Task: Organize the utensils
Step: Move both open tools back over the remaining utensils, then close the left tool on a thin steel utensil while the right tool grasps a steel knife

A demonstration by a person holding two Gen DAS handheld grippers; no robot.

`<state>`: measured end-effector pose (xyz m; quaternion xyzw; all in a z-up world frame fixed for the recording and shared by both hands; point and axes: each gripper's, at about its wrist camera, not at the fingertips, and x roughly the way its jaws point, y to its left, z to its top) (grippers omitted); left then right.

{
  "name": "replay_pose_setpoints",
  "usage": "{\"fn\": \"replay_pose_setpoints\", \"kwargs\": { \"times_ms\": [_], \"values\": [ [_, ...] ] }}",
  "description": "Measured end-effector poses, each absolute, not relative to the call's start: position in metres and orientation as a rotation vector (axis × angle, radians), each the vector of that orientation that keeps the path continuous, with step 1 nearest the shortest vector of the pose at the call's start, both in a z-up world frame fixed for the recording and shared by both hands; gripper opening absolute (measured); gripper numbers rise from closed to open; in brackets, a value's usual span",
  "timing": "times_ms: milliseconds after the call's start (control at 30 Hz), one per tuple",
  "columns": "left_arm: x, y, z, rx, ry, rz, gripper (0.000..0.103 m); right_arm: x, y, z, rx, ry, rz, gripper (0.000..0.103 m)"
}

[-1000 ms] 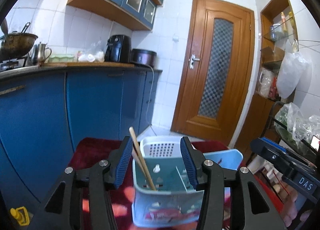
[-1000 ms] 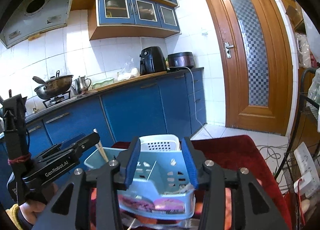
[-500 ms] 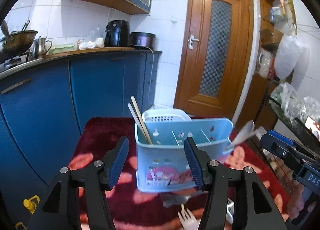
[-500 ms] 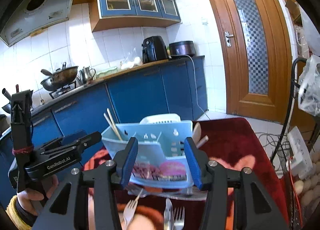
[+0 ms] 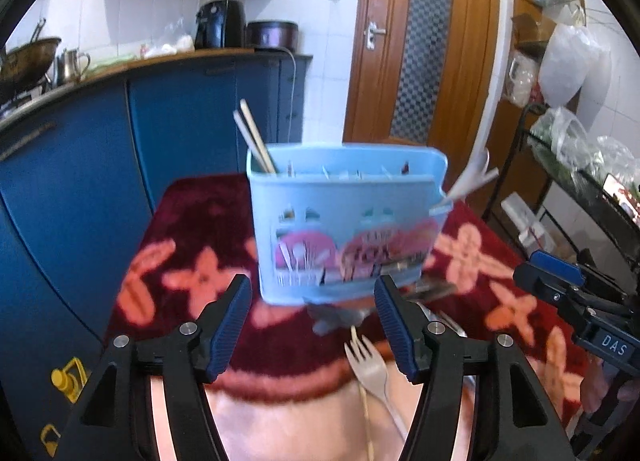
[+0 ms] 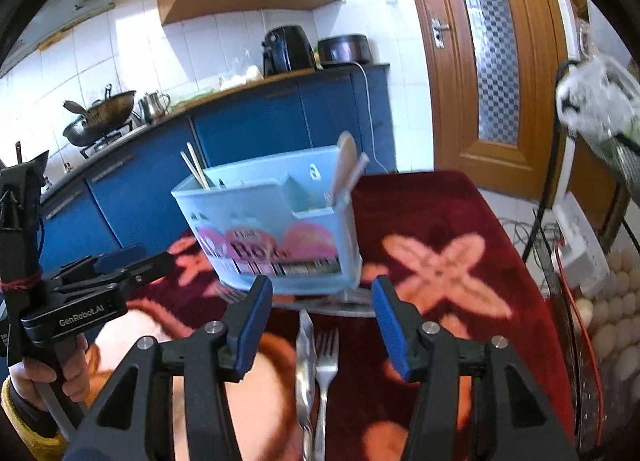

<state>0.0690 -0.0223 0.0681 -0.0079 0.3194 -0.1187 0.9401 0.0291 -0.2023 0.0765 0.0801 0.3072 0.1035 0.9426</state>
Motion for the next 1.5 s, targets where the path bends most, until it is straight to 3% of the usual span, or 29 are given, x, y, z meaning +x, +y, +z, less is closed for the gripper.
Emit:
{"fn": "replay_pose_setpoints", "kwargs": {
  "times_ms": [567,1133,1200,1333,1500],
  "values": [
    [0.071,-0.033,0.019,-0.072,0.833,-0.272,0.065,0.02,-0.227,0.026,0.208,0.754,0.148,0.06],
    [0.046,-0.069,0.009,-0.017,0.889,-0.37,0.065,0.007,-0.238,0.008,0.213,0.805,0.128,0.064],
    [0.044,-0.072,0.007,-0.019,0.9,-0.388,0.058,0.006,-0.238,0.007,0.209,0.803,0.13,0.065],
    [0.043,-0.079,0.0,-0.017,0.944,-0.421,0.033,0.004,-0.239,0.006,0.211,0.802,0.134,0.066],
    [0.046,-0.083,-0.004,-0.009,0.967,-0.397,0.03,0.003,-0.241,0.004,0.225,0.799,0.141,0.066]
  ]
}}
